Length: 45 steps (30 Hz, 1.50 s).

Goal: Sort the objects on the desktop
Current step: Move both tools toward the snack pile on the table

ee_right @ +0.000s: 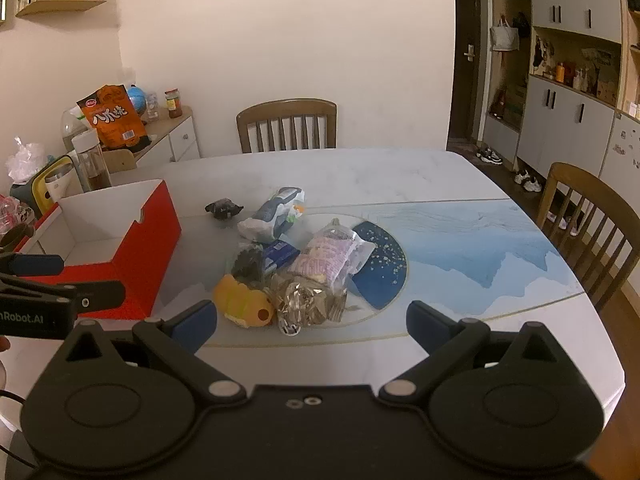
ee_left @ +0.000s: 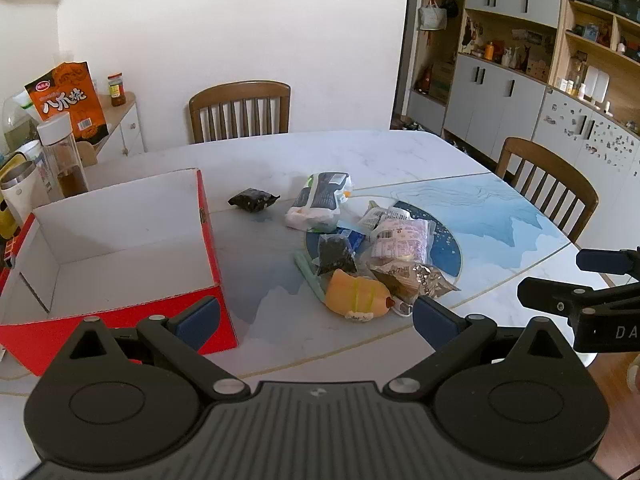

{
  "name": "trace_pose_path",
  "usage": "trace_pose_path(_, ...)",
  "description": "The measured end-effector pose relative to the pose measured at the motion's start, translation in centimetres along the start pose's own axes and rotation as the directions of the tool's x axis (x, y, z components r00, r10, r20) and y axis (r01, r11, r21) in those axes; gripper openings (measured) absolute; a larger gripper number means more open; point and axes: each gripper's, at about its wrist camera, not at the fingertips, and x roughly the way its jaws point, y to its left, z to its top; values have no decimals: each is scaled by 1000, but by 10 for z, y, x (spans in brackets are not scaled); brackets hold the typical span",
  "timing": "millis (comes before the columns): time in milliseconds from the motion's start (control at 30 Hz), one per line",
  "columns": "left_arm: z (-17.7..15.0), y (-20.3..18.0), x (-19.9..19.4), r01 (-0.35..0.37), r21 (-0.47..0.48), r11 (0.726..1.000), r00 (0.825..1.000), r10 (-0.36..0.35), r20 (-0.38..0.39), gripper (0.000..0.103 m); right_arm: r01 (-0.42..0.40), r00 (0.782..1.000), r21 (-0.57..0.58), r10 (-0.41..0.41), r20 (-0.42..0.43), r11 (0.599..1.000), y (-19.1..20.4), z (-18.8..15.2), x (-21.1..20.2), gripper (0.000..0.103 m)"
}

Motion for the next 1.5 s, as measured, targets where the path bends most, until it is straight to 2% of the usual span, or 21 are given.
trace_pose_path(400, 13, -14, 15, -47, -5, 999, 999, 47, 4, 103, -63, 998, -27, 62, -13, 998, -17, 10, 21, 101)
trace_pose_path(900, 30, -38, 42, -95, -49, 994, 995, 95, -7, 103, -150, 988, -116, 146, -41, 982, -44, 37, 55, 101)
trace_pose_path(1500, 26, -41, 70, -112, -77, 991, 993, 109, -34, 103, -212, 976, -156, 200, -89, 965, -54, 31, 81, 100)
